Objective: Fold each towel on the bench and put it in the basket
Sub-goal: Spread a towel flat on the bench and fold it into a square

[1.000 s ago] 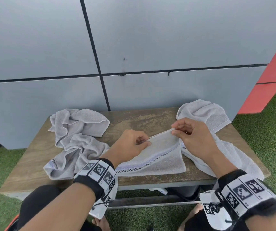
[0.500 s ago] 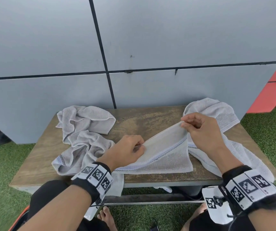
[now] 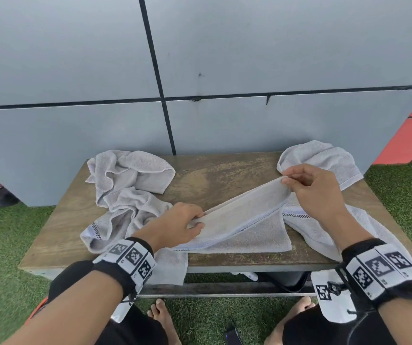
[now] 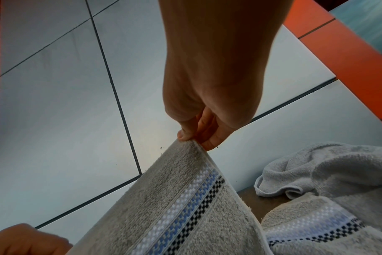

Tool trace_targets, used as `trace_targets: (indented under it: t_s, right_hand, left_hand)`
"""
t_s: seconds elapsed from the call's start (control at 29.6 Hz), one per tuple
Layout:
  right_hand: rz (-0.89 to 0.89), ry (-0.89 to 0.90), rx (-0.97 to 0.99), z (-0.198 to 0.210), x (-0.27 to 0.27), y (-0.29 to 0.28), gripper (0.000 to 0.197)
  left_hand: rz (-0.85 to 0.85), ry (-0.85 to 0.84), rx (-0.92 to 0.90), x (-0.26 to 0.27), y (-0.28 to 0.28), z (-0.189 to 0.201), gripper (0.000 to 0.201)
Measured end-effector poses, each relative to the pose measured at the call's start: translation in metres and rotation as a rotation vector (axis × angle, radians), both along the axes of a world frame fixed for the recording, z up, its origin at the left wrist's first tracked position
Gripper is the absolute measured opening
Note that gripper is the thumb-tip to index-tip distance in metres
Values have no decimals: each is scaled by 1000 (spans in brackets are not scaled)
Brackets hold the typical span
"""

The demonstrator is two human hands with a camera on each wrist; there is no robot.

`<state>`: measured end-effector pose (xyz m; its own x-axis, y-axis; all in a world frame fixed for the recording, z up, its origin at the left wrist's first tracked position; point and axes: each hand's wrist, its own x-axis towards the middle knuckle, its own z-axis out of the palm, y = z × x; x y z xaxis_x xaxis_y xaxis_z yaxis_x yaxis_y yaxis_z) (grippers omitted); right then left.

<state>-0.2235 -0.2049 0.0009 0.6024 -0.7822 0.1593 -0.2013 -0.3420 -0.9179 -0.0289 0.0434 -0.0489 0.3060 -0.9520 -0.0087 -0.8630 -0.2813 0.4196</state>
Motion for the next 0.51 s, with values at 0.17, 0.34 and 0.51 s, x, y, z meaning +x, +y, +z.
trace_targets:
  t_s: [0.17, 0.34, 0.51]
  right_hand:
    - [-56, -34, 29, 5, 1, -13, 11]
    - [-84, -67, 7, 9, 7, -21, 20]
    - [-86, -67, 13, 11, 8, -25, 20]
  left_hand:
    - [128, 72, -54, 21, 12, 22, 13]
    - [232, 153, -114, 37, 19, 48, 14]
    - [314, 274, -188, 44, 31, 61, 10]
